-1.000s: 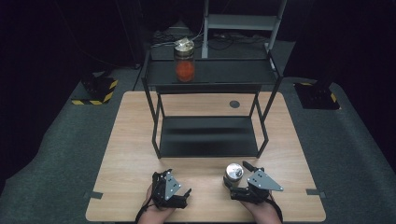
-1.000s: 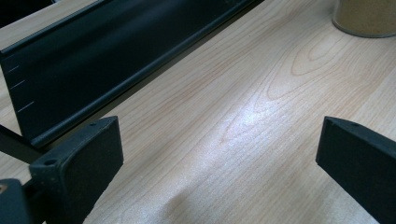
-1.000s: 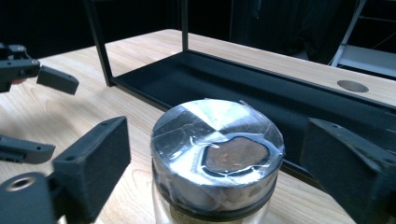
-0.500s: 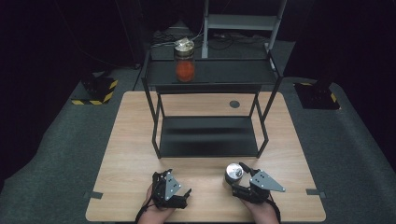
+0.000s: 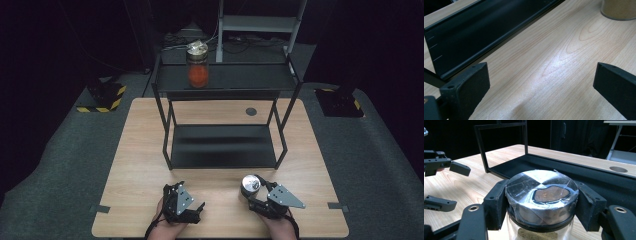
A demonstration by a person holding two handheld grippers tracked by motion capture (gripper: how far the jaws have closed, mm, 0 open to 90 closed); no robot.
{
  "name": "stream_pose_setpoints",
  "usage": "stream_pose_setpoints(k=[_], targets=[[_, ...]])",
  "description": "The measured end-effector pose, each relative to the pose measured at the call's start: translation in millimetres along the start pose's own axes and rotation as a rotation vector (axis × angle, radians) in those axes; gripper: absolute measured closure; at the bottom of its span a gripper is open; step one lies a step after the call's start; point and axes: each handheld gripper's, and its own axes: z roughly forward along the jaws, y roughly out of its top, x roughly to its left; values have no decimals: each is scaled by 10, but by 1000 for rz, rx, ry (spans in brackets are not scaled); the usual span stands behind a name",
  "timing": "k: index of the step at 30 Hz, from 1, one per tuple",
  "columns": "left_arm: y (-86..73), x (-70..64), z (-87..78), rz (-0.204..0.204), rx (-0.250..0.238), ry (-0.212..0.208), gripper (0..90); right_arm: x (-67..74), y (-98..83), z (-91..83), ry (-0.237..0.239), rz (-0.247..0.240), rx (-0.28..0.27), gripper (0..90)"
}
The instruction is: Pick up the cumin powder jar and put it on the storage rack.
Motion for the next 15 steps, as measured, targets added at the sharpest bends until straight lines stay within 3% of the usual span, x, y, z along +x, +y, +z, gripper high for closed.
stream_pose_setpoints(k=[15], targets=[[1, -3, -4, 7, 1, -1, 10, 9, 59, -17, -21, -2, -14, 343]])
